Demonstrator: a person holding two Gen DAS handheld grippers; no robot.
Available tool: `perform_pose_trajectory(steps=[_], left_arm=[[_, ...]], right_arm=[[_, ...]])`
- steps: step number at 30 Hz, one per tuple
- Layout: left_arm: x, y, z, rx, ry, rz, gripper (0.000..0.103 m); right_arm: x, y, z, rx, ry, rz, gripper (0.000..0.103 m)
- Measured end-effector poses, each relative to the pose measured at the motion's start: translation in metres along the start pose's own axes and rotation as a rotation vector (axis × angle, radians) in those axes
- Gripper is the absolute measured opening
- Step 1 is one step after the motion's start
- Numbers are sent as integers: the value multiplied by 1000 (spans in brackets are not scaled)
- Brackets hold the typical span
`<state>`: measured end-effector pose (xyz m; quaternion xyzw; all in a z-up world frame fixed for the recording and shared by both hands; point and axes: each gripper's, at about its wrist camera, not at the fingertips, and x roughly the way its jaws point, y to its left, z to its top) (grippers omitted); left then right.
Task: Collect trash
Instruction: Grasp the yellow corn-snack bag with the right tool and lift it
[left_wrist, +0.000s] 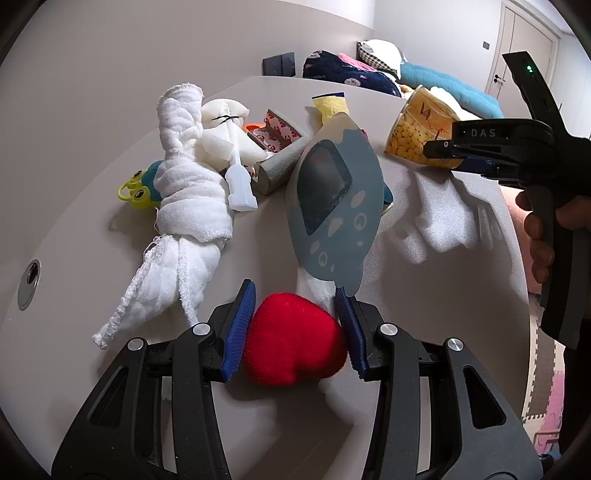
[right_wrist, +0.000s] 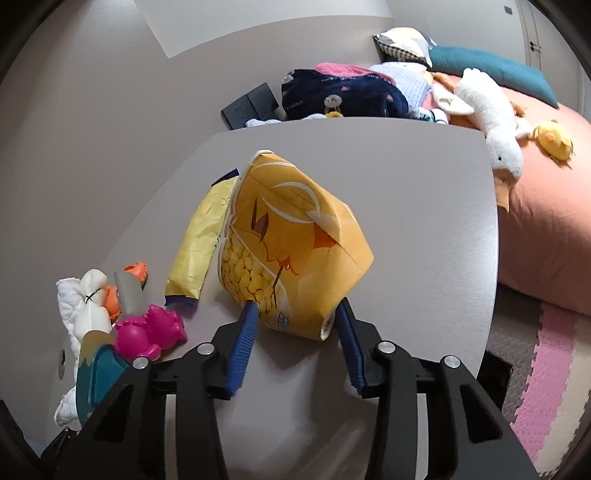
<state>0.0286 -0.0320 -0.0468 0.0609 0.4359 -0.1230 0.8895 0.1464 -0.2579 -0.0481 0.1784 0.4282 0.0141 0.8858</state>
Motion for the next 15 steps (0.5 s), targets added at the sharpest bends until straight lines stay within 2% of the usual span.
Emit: perform_pose_trajectory(steps=[8,15], left_arm=[[-3,-1,1,1,-7,11,45],[-21,-11,-4,-7,-32,13,45]], right_arm=[[-22,-3,-7,-12,-46,37,39],[-56,-11,-15,-1,-76,42,39]])
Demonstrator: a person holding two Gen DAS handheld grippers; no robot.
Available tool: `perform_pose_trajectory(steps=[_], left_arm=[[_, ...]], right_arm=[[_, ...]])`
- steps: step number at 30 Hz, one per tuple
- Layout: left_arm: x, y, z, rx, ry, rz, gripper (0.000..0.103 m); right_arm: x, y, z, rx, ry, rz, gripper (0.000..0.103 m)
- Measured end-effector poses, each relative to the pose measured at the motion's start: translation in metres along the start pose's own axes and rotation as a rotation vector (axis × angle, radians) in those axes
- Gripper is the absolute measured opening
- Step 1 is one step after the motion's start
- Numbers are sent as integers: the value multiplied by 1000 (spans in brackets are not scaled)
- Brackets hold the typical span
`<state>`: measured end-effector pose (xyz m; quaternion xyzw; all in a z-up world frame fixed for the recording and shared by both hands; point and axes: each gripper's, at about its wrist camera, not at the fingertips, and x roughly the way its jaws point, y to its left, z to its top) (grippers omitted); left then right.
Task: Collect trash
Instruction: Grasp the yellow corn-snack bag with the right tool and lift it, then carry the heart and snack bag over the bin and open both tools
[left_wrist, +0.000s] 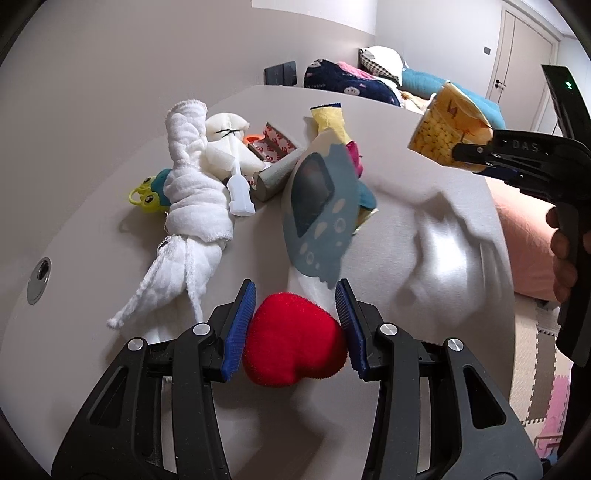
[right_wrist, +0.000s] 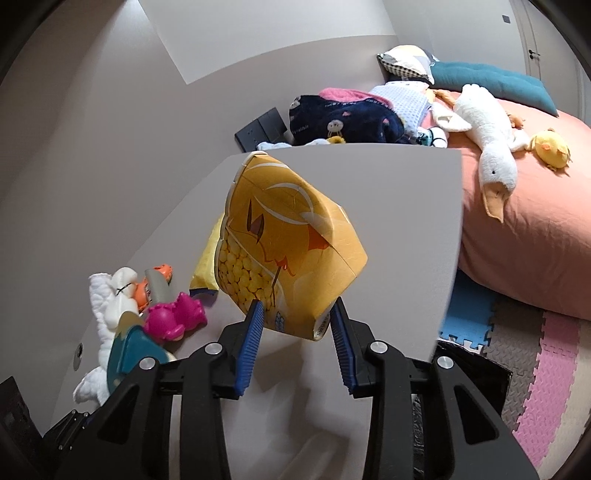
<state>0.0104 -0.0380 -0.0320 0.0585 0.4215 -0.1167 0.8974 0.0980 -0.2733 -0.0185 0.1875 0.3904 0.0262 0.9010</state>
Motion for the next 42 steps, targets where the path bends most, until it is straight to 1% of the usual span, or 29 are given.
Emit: perform_pose_trajectory(steps=[8,11,19,27,42], left_arm=[[-25,-22,-3,9,-31,-15,45],[-31,-37,-2,17,-37,-40,45],[-45,-80,6,84,-66,-87,45],[-42,-113,18,122,-74,-143,45],[-35,-191,19,230,-56,-257,45]], right_arm=[[-41,-16,-12,5,-21,-9,39],[-56,-22,-18,2,-27,-11,40],[-92,-38,-29,6,-60,-23,40],[-126,-62,-38,12,-90,-60,40],[-169,-118,-55,65,-116,-176,40]])
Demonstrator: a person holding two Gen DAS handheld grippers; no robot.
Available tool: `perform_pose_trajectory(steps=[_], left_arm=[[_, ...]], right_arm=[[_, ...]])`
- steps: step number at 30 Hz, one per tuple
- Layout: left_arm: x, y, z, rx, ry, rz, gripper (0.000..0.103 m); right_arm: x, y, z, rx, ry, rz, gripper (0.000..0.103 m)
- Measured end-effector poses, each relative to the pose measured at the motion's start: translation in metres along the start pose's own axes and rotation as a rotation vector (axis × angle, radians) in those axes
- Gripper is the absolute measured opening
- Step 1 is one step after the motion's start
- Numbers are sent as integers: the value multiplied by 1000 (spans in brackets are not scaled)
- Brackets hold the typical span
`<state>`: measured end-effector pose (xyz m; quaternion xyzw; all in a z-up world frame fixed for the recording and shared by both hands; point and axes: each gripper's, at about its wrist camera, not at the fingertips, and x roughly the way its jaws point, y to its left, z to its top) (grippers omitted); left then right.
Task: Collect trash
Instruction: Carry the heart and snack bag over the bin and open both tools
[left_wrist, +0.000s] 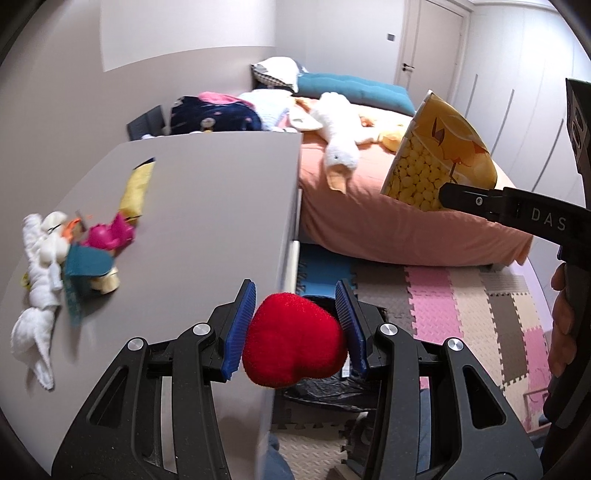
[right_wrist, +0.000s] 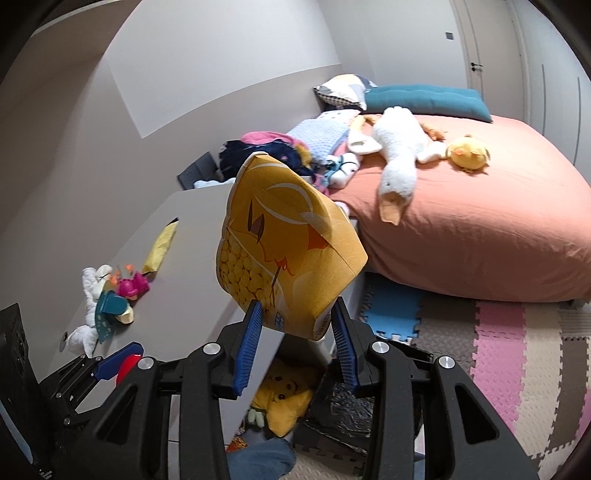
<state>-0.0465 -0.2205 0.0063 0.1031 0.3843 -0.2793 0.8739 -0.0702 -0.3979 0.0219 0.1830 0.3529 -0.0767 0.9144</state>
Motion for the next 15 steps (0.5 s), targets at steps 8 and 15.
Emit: perform_pose_trajectory(steps=[8,15], left_arm=[[17,-31,7,55,25,-48,45],[33,-49,10,86,53,-80,45]], right_arm=[[-4,-28,-2,31,8,-49,40],[-2,-48,-5,58,23,-78,40]])
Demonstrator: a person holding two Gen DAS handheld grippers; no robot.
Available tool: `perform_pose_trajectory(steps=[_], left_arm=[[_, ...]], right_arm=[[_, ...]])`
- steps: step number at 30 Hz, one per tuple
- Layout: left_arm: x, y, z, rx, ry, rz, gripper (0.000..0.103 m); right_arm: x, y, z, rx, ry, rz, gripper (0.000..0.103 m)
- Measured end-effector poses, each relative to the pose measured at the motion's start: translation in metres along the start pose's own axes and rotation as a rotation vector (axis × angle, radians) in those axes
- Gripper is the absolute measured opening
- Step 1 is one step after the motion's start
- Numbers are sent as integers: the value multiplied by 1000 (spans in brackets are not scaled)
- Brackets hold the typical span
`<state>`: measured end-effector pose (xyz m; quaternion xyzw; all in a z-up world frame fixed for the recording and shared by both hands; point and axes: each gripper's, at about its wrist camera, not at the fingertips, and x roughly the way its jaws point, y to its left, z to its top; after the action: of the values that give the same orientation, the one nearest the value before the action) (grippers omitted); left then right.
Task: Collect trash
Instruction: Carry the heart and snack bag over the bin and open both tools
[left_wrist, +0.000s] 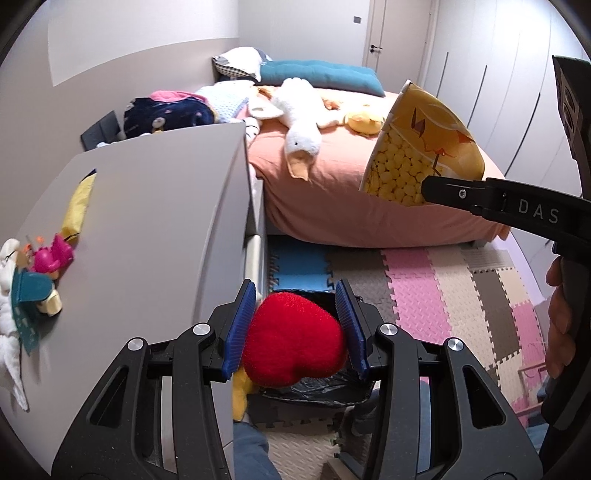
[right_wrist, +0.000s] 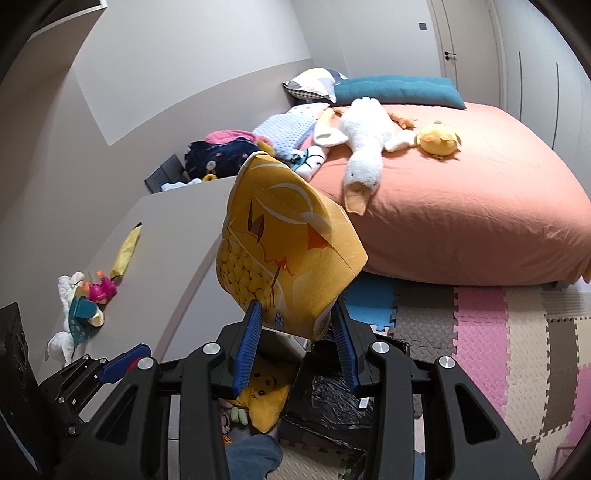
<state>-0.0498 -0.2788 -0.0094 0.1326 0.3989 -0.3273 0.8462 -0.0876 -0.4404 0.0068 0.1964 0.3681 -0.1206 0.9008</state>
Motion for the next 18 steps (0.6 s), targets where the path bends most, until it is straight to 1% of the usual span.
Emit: perform_pose_trajectory(steps=[3,5,6,7,8,9,10,11,13,18], left_arm=[[7,-4,2,10,12,-8,45],[15,-7,3,20,35,-17,45],[21,-11,3,39,58,-21,52],[24,-14,4,49,71,-6,64],[27,-15,4,53,76,17,95],[29,-16,4,59,70,41,97],[30,-17,4,60,72,53,97],[31,-14,4,54,79,52,97],[31,-7,4,26,87,32,97],[23,4,3,9,69,56,97]], right_arm=[[3,-8,0,9,10,-13,41],[8,-13,0,15,26,-25,42],[10,-14,0,15,37,-37,45],[15,-16,1,9,59,-66,61],[19,-17,2,-3,75,-102,70],[21,-17,2,-10,73,-130,79],[20,-18,2,-11,57,-163,79],[20,-20,2,-5,54,-170,79],[22,-22,2,11,53,-165,79],[24,-23,4,20,43,-161,79]])
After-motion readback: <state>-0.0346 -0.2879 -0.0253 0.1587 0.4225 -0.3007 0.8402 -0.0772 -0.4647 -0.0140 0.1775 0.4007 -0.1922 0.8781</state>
